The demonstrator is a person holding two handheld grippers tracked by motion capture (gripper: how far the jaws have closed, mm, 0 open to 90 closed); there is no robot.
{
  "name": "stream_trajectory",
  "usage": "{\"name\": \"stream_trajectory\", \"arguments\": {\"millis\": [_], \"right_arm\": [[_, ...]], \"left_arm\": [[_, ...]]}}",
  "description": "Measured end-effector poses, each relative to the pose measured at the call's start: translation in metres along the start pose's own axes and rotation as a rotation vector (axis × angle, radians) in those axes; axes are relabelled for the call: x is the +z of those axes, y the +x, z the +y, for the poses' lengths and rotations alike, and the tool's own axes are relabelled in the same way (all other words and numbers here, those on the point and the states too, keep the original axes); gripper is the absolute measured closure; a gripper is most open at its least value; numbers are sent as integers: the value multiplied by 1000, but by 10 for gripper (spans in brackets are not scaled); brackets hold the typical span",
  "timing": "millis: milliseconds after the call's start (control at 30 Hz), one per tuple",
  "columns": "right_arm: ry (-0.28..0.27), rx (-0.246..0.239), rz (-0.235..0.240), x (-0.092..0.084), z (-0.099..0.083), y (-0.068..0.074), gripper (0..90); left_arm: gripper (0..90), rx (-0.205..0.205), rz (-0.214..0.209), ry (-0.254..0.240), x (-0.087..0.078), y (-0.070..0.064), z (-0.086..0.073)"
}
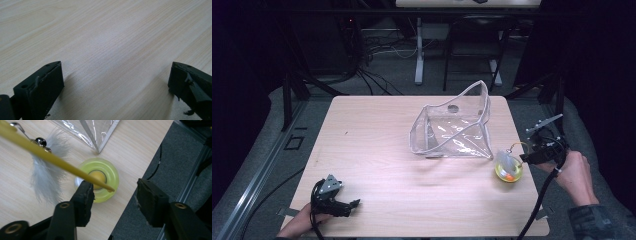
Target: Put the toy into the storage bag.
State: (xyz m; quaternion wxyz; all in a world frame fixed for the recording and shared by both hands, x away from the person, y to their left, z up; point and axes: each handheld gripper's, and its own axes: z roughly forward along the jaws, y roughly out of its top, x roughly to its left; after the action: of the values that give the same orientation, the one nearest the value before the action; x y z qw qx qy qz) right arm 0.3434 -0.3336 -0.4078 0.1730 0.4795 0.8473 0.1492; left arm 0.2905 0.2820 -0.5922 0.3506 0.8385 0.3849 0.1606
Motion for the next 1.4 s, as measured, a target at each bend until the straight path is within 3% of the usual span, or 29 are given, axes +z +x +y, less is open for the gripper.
{"name": "stream_trajectory", "arguments": {"millis": [300,600,1067,1267,1400], "right_arm": [[61,-36,16,3,14,-2,706],[90,-44,7,3,20,-4,856],[124,-52,3,1,33,-2,879],[140,-63,-6,-8,42,-3,878],[138,-69,14,-13,46,-5,878]], "left_arm": [[0,2,-1,0,0,0,0],[0,0,0,0,0,0,0],[0,-1,0,0,0,0,0],[0,-2,0,-1,0,0,0],[0,-2,-1,0,0,0,0]]}}
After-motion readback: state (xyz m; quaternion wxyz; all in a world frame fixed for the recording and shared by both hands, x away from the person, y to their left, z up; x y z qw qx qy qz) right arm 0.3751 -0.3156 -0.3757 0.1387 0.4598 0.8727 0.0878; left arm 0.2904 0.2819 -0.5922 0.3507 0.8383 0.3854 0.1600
